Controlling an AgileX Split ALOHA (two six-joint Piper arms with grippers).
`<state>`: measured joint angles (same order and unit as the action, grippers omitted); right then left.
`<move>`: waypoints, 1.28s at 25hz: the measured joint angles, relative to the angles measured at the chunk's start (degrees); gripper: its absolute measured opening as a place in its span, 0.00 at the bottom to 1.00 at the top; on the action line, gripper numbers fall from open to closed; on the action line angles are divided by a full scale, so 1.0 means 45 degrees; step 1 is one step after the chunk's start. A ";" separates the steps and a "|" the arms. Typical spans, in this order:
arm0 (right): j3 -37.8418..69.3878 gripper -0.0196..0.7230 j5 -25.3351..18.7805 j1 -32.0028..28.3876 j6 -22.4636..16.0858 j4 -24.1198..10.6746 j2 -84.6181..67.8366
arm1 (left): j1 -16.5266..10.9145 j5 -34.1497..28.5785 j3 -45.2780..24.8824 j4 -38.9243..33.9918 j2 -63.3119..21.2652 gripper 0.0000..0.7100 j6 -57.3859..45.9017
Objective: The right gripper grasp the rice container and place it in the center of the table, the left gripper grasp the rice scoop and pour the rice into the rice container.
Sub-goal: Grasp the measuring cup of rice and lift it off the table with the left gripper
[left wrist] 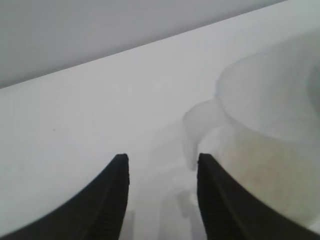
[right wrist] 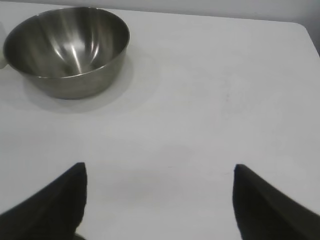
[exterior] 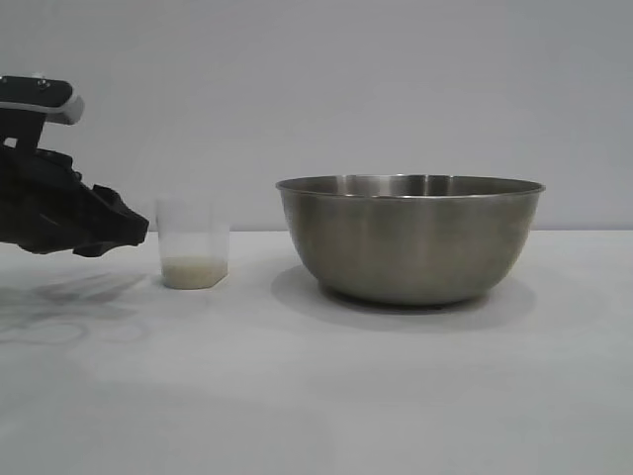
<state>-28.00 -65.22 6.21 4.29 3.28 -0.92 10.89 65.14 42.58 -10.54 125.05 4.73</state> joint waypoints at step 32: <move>0.0000 0.76 0.0000 0.0000 -0.0006 0.0000 0.0000 | 0.0000 0.0000 0.1391 -0.0559 0.1143 0.00 -0.0051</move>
<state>-28.00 -65.22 6.21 4.26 3.28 -0.92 10.89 65.14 48.83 -13.06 130.20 4.50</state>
